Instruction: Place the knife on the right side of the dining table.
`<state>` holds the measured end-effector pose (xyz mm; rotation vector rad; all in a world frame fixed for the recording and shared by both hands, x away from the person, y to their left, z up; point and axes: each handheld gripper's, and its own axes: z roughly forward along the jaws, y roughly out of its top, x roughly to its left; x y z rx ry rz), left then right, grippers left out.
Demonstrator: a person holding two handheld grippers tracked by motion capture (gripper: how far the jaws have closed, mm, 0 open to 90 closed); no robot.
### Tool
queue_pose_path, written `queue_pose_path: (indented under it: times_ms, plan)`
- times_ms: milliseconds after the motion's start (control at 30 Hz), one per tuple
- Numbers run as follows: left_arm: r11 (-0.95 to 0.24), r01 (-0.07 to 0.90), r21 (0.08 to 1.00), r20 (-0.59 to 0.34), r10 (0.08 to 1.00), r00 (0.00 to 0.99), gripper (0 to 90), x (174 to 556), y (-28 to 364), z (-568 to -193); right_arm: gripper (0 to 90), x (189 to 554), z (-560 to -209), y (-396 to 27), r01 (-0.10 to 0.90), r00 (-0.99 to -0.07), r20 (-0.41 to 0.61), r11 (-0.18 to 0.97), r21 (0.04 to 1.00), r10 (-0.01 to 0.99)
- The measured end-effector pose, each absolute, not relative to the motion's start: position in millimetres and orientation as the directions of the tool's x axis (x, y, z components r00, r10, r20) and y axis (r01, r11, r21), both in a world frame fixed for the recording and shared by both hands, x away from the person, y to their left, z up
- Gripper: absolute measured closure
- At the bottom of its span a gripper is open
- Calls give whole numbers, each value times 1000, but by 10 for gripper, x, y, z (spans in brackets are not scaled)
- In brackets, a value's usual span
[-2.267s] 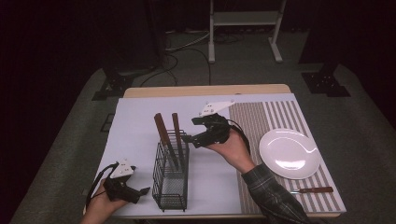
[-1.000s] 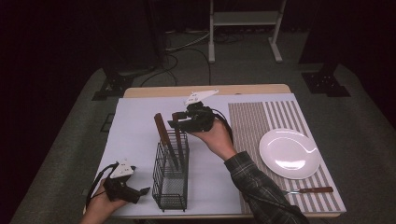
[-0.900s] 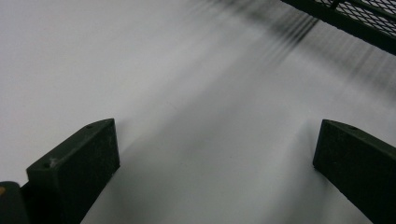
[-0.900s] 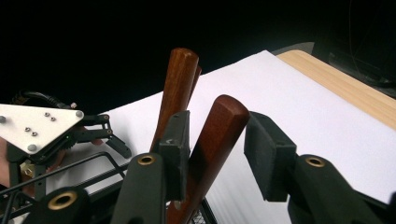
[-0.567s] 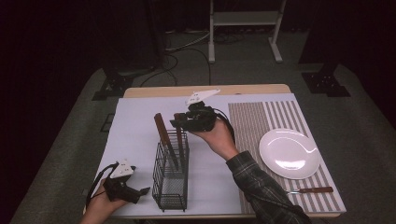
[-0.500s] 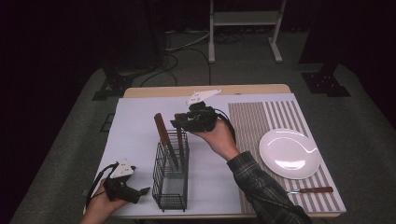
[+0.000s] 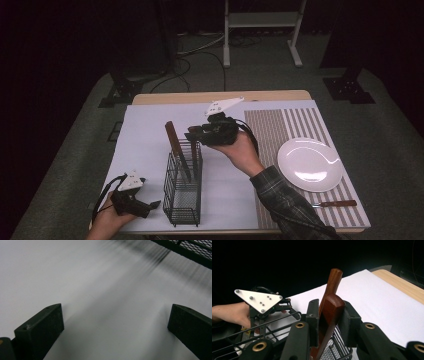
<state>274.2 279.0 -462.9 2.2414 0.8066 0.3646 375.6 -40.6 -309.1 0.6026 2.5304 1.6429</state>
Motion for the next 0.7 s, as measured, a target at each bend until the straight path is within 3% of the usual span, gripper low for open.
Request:
queue_pose_path:
  times_ms: [700]
  plan:
    - [-549, 441, 710, 23, 644, 765, 0, 2742, 2790, -4629, 769, 3797, -3057, -375, 322, -917, 216, 300, 898, 336]
